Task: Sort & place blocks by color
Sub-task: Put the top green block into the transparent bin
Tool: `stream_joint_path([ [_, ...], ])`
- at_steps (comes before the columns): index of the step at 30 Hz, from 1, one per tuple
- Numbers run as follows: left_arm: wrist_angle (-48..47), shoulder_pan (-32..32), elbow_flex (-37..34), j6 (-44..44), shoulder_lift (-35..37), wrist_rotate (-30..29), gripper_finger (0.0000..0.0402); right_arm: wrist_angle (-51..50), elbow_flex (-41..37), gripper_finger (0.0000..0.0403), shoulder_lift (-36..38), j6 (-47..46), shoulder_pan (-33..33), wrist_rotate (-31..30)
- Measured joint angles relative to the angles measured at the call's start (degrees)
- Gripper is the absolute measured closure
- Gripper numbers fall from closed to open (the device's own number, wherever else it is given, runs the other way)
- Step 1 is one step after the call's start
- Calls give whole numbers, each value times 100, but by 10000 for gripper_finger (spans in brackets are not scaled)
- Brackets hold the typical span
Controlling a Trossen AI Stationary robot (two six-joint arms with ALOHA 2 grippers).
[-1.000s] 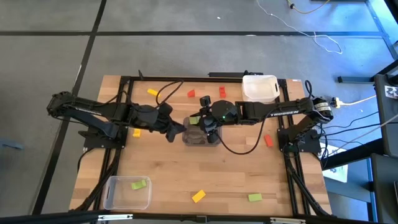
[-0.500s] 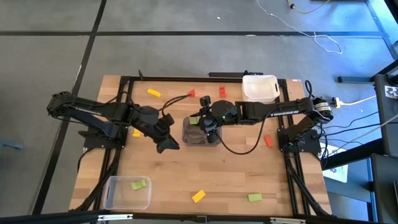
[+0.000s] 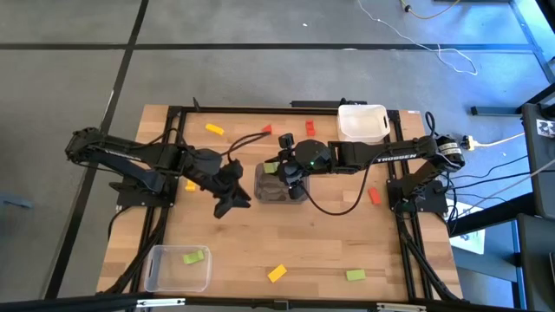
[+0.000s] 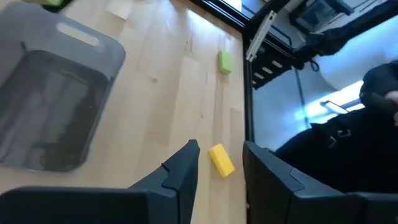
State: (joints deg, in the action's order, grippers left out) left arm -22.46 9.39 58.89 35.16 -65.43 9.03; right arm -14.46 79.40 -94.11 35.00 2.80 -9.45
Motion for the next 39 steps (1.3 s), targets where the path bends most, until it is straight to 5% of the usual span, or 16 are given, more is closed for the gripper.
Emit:
stream_joint_path([
  [17, 0, 0, 7, -283, 33, -526, 213, 4, 0, 271, 0, 0, 1, 0],
  [39, 22, 0, 4, -729, -12, -705, 210, 8, 0, 271, 0, 1, -1, -2],
])
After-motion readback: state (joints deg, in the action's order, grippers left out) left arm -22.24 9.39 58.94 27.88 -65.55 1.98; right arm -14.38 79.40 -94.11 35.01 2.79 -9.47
